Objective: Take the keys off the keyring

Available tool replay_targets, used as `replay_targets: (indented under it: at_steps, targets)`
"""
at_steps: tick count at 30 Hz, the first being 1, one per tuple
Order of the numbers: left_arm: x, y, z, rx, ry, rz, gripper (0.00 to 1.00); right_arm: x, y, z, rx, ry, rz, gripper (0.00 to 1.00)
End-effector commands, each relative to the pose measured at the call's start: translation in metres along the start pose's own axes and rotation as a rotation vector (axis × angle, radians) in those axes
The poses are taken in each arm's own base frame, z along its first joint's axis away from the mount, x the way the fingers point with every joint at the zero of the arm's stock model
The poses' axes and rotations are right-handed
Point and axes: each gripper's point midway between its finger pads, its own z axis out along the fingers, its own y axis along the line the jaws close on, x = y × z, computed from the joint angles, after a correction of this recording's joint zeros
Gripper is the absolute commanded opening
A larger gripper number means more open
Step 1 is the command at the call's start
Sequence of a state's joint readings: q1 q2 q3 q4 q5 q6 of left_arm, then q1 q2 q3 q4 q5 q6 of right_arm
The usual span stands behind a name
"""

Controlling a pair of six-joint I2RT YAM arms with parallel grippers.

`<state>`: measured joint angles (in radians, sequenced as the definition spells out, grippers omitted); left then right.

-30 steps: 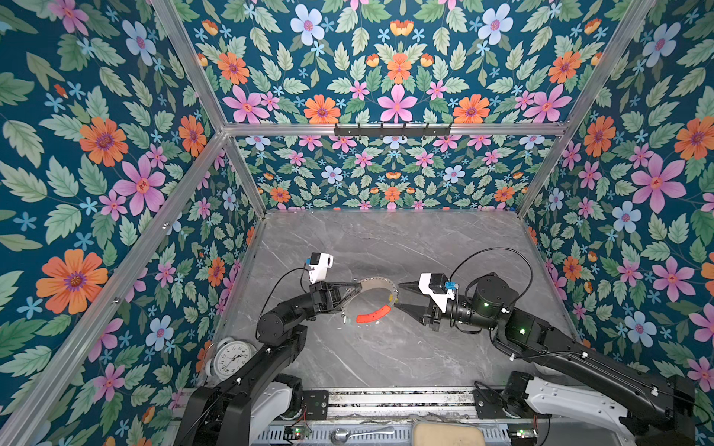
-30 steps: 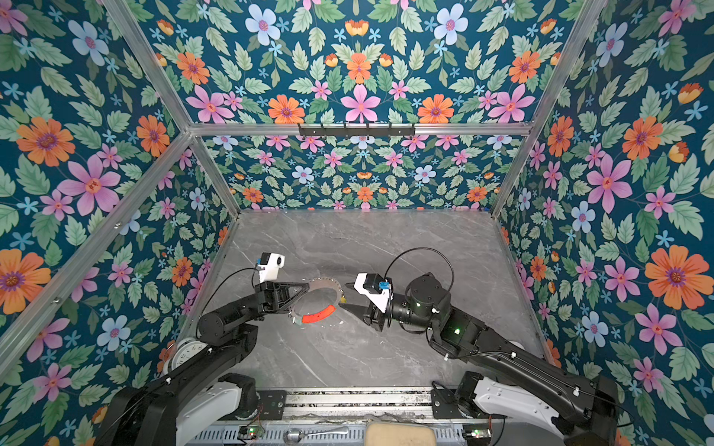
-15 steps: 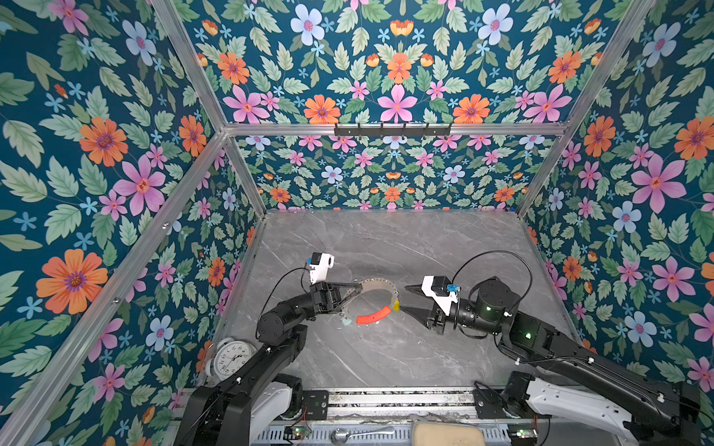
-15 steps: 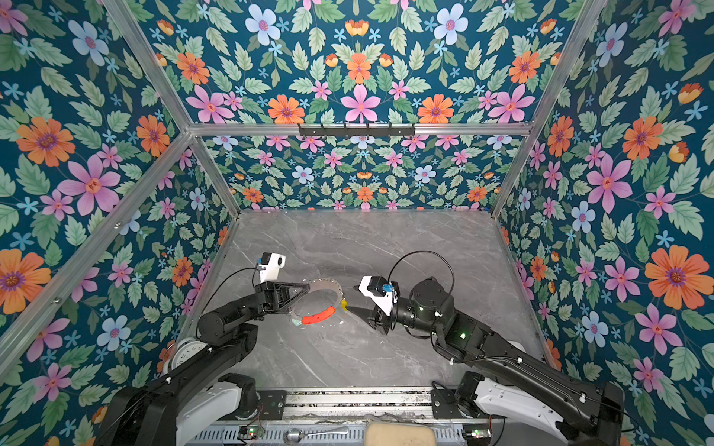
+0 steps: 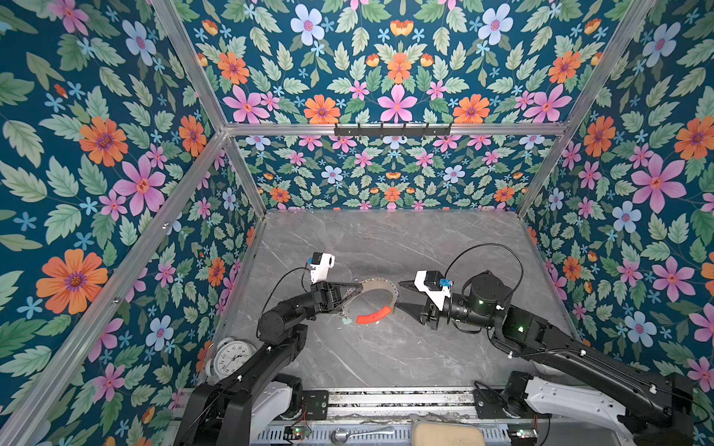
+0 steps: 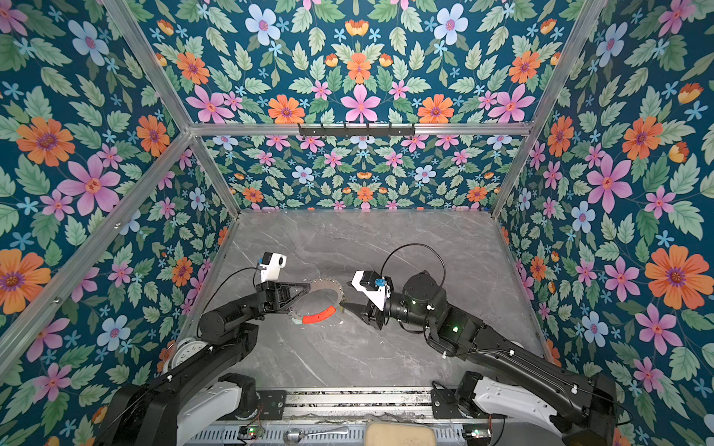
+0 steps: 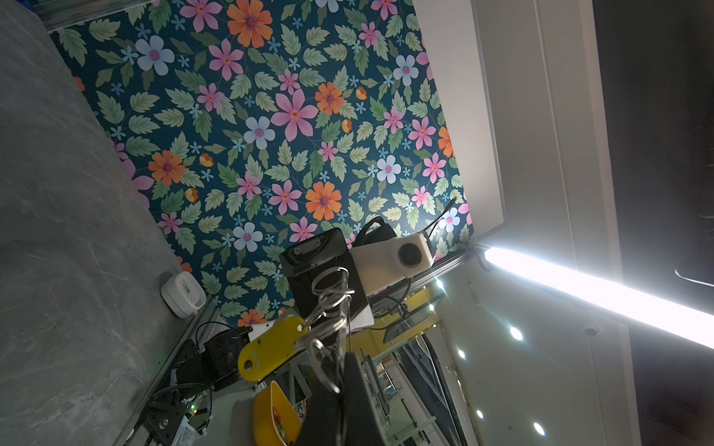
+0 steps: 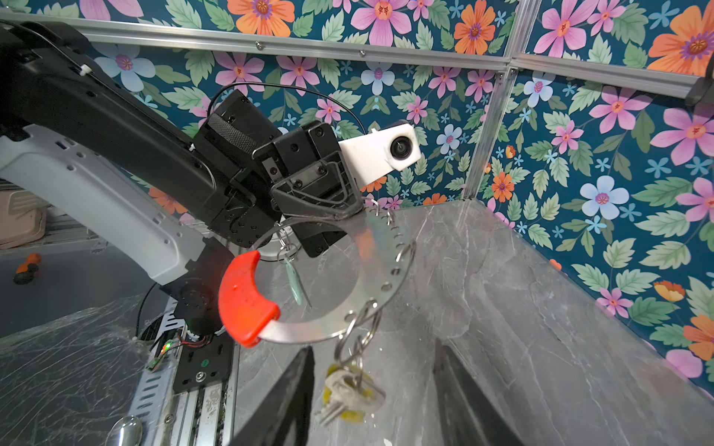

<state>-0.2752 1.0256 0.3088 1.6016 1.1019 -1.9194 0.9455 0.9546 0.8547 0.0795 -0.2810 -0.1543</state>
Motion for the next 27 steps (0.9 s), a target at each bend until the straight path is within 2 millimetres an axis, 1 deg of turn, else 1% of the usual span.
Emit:
replay_targets:
  at_steps: [1, 8, 12, 16, 18, 21, 24, 27]
  targets:
    - [0.0051, -0.0104, 0.0003, 0.03, 0.022, 0.058, 0.0, -0.0119, -0.0024, 0.0005, 0.01, -0.037, -0.022, 0.48]
    - [0.0064, -0.0099, -0.0002, 0.029, 0.024, 0.053, 0.0, -0.0134, -0.0013, 0.0005, 0.004, -0.044, -0.028, 0.39]
    - [0.0071, -0.0094, -0.0002, 0.028, 0.026, 0.052, 0.0, -0.0163, 0.0014, 0.0003, -0.012, -0.055, -0.029, 0.38]
    - [0.0077, -0.009, -0.0006, 0.027, 0.027, 0.05, 0.0, -0.0169, 0.0025, 0.0011, -0.02, -0.056, -0.03, 0.32]
    - [0.0082, -0.0099, -0.0005, 0.028, 0.029, 0.052, 0.0, -0.0177, 0.0019, 0.0014, -0.018, -0.057, -0.032, 0.31]
    - [0.0093, -0.0098, -0.0005, 0.028, 0.032, 0.051, 0.0, -0.0167, 0.0018, 0.002, -0.019, -0.054, -0.033, 0.24]
    - [0.0097, -0.0095, -0.0009, 0.028, 0.032, 0.05, 0.0, -0.0152, 0.0028, 0.0015, -0.022, -0.045, -0.035, 0.13]
    - [0.0097, -0.0106, -0.0007, 0.03, 0.031, 0.054, 0.0, -0.0125, 0.0037, 0.0003, -0.027, -0.033, -0.034, 0.05]
